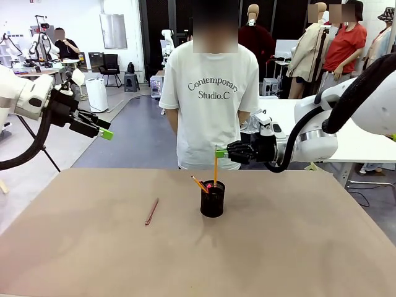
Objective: Place the pens into the pen holder.
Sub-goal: Pick up a writing instrument from the table and place it into the Pen holder.
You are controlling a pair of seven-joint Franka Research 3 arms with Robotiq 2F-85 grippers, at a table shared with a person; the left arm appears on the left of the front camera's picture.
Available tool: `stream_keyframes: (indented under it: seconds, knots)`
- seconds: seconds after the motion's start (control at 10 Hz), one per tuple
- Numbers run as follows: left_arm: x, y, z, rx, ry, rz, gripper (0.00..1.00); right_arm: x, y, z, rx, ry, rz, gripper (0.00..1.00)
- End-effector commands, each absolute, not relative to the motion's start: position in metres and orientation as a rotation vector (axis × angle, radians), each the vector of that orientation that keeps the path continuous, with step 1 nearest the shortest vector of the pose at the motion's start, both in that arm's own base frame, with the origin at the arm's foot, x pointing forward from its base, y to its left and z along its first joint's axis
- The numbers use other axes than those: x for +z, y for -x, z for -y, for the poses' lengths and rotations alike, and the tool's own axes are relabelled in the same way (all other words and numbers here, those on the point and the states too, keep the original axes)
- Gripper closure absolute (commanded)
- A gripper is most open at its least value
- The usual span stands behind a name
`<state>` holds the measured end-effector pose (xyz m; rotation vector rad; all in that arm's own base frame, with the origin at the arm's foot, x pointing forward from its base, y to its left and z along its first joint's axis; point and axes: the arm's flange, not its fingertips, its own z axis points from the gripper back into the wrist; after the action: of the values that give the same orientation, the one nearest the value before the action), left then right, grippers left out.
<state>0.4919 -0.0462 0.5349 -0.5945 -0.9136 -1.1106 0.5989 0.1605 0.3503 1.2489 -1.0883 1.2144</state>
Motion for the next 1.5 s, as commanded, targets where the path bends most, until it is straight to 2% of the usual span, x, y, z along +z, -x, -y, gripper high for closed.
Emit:
stream_keyframes:
  seconds: [0.0, 0.1, 0.2, 0.7, 1.4]
  knots:
    - [0.537, -0.492, 0.046, -1.111, 0.592, 0.916, 0.00, 0.349, -0.605, -0.165, 1.195, -1.223, 1.091, 1.00]
    - [0.537, -0.492, 0.046, -1.111, 0.592, 0.916, 0.00, 0.348, -0.606, -0.165, 1.182, -1.219, 1.082, 1.00]
    - [0.537, -0.492, 0.046, -1.111, 0.592, 0.916, 0.00, 0.348, -0.607, -0.164, 1.175, -1.218, 1.072, 0.94]
    - [0.537, -0.492, 0.046, -1.111, 0.592, 0.916, 0.00, 0.350, -0.610, -0.161, 1.173, -1.224, 1.079, 0.01]
    - [0.537, -0.492, 0.046, -1.111, 0.592, 0.916, 0.00, 0.357, -0.612, -0.154, 1.177, -1.218, 1.086, 0.00]
